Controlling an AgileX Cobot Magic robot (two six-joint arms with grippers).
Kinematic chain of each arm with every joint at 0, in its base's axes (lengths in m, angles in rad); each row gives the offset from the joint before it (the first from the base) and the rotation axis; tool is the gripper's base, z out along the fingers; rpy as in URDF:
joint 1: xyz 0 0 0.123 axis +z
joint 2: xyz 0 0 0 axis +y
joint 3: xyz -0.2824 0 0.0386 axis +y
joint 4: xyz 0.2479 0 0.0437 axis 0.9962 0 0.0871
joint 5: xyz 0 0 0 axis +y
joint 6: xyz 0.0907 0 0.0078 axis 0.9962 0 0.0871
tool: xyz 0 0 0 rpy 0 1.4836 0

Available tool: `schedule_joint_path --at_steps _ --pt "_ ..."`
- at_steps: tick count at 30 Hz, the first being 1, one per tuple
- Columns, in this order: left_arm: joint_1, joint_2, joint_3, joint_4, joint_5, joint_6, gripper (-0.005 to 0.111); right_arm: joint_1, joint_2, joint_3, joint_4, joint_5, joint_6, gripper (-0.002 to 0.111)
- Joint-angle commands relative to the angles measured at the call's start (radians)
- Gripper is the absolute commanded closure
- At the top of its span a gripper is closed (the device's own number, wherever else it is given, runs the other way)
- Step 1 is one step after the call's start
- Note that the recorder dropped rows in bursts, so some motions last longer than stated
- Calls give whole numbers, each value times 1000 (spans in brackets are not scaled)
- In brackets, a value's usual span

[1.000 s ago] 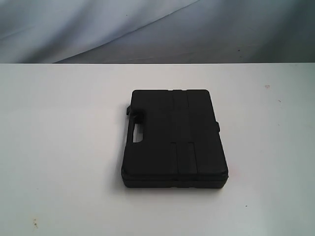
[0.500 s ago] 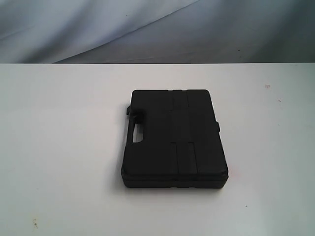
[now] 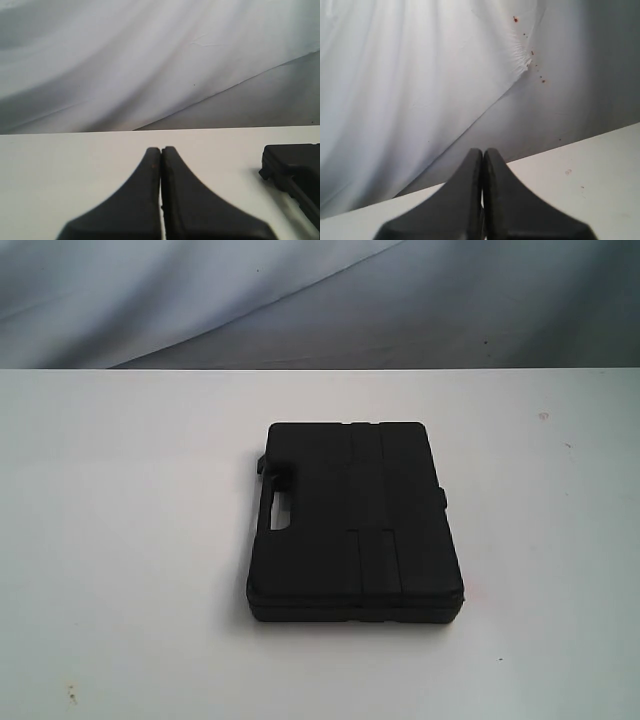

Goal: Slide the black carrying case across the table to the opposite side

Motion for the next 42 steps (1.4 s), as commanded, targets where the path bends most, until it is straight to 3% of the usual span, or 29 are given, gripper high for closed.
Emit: schedule_joint_path --at_steps 1,9,20,26,36,42 --pt "-8 -4 4 3 -1 8 106 1 114 -140 15 155 -86 108" --pt "-8 -4 4 3 -1 8 106 1 422 -381 93 312 -293 108" --pt "-8 -4 4 3 -1 8 106 28 824 -686 118 428 -358 108" --pt "-8 -4 4 3 -1 8 106 221 1093 -861 100 435 -328 108" --pt "-8 -4 4 3 -1 8 106 617 1546 -1158 -274 443 100 108" --pt "-8 -4 4 3 -1 8 106 697 1722 -1299 -289 492 198 108"
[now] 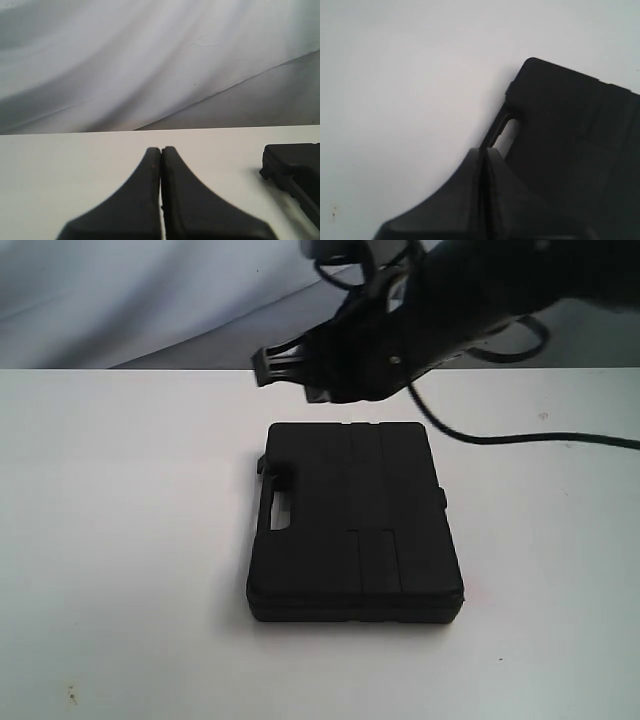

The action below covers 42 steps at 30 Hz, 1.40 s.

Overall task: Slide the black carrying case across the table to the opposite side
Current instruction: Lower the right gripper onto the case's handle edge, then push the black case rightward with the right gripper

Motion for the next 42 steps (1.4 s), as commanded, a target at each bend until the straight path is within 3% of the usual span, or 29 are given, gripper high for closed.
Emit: schedule_joint_path --at_steps 1,13,27,42 --pt "-8 -4 4 1 -1 8 106 50 120 -107 -19 40 70 108" --pt "-8 -4 4 1 -1 8 106 76 383 -385 -64 250 307 108" --pt "-8 -4 4 1 -1 8 106 76 631 -725 -98 570 416 108" --pt "-8 -4 4 1 -1 8 106 31 717 -781 -35 602 428 108"
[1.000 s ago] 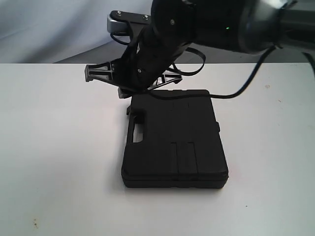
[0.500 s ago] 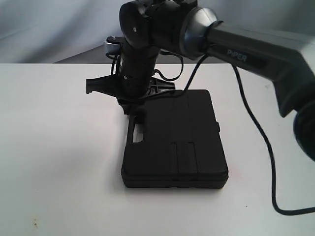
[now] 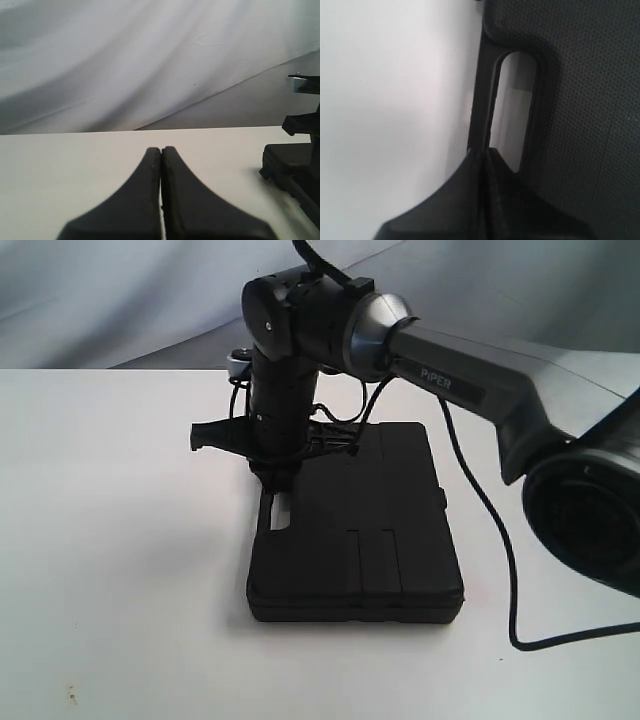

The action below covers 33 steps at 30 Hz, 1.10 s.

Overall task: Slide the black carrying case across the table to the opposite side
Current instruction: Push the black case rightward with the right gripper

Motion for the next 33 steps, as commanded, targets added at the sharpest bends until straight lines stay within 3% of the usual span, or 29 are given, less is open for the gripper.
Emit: schedule_joint_path --at_steps 1,7,20,33 --pt "-8 -4 4 1 -1 6 106 -15 -4 -8 18 6 -14 108" --pt "-8 -4 4 1 -1 6 106 -15 -4 -8 59 -25 -27 106" --pt "-8 -4 4 1 -1 6 106 -15 6 -8 73 -41 -10 62" --pt "-8 -4 4 1 -1 6 106 -15 76 -8 42 -53 3 61"
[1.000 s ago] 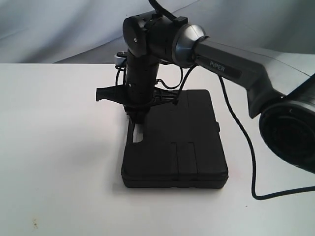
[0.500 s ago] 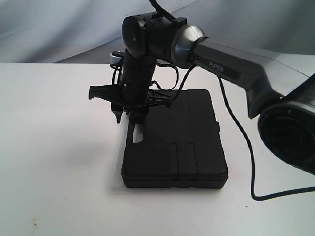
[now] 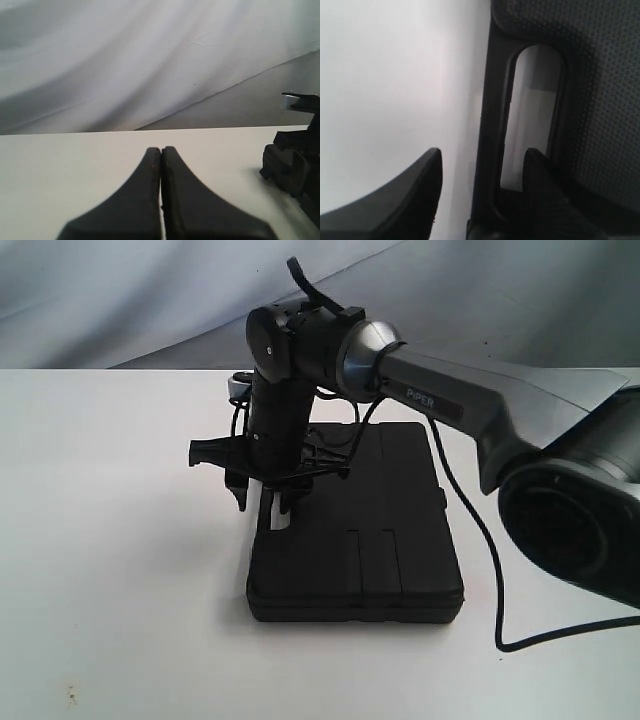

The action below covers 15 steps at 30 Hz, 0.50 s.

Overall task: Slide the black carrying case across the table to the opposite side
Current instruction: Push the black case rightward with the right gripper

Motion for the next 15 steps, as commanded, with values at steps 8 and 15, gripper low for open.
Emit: schedule_joint_path --at_steps 8,15 --pt "-8 -4 4 1 -1 6 106 -6 61 -7 -34 -54 29 61" --pt "-8 -4 4 1 -1 6 106 -6 88 -7 -44 -58 38 62"
